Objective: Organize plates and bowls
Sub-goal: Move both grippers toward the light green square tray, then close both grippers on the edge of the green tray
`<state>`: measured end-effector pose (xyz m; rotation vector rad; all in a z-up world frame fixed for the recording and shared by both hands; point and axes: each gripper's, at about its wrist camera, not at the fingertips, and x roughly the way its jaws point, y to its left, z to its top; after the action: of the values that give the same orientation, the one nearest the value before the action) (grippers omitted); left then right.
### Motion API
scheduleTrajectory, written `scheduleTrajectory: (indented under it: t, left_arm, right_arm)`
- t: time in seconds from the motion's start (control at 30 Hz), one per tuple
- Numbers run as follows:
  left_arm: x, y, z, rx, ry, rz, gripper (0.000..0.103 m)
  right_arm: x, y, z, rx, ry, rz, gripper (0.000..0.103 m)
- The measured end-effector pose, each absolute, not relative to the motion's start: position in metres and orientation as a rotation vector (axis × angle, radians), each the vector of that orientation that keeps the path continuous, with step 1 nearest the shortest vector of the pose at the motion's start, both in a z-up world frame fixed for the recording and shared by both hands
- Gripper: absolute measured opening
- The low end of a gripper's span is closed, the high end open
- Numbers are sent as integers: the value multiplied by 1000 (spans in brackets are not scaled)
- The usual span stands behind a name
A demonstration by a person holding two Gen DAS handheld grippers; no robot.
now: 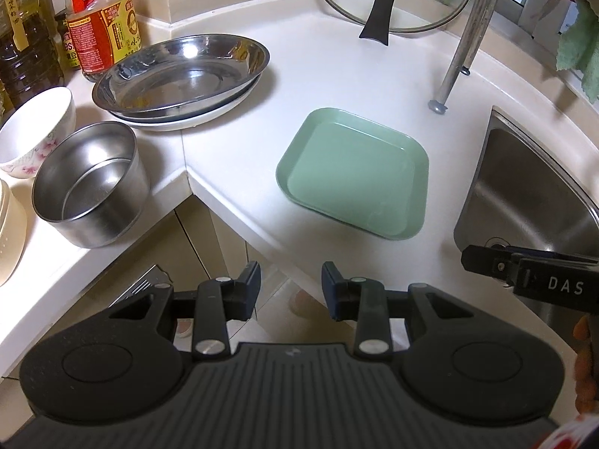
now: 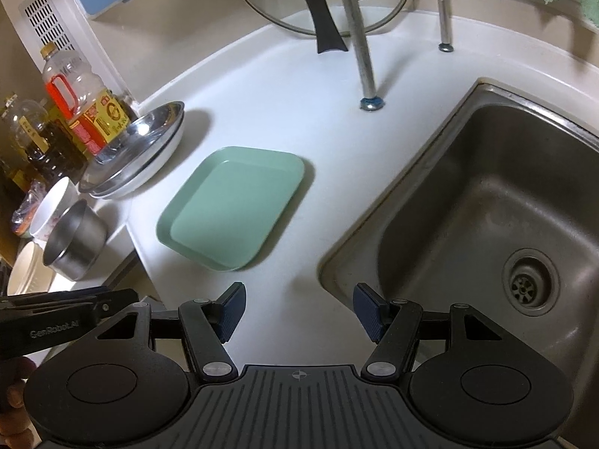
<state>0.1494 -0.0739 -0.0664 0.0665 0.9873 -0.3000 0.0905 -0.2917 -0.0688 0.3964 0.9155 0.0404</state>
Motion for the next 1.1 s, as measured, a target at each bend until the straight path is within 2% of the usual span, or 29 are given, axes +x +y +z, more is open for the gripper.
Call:
scheduleTrajectory:
  t: [0.3, 0.47, 0.77, 1.1]
  left_arm:
    - [162, -66, -70, 54, 998, -299, 32]
    - [168, -57, -72, -13, 975, -325, 32]
    - [185, -54, -81, -33, 923, -327, 31]
    - [208, -58, -89, -51, 878, -347, 30]
  right_arm:
    - [102, -279, -67, 367, 887, 36, 62]
    - [106, -276, -69, 371, 864, 32, 49]
    - [113, -272, -77, 395, 811, 27, 37]
    - [129, -272, -90, 430, 789, -16, 32]
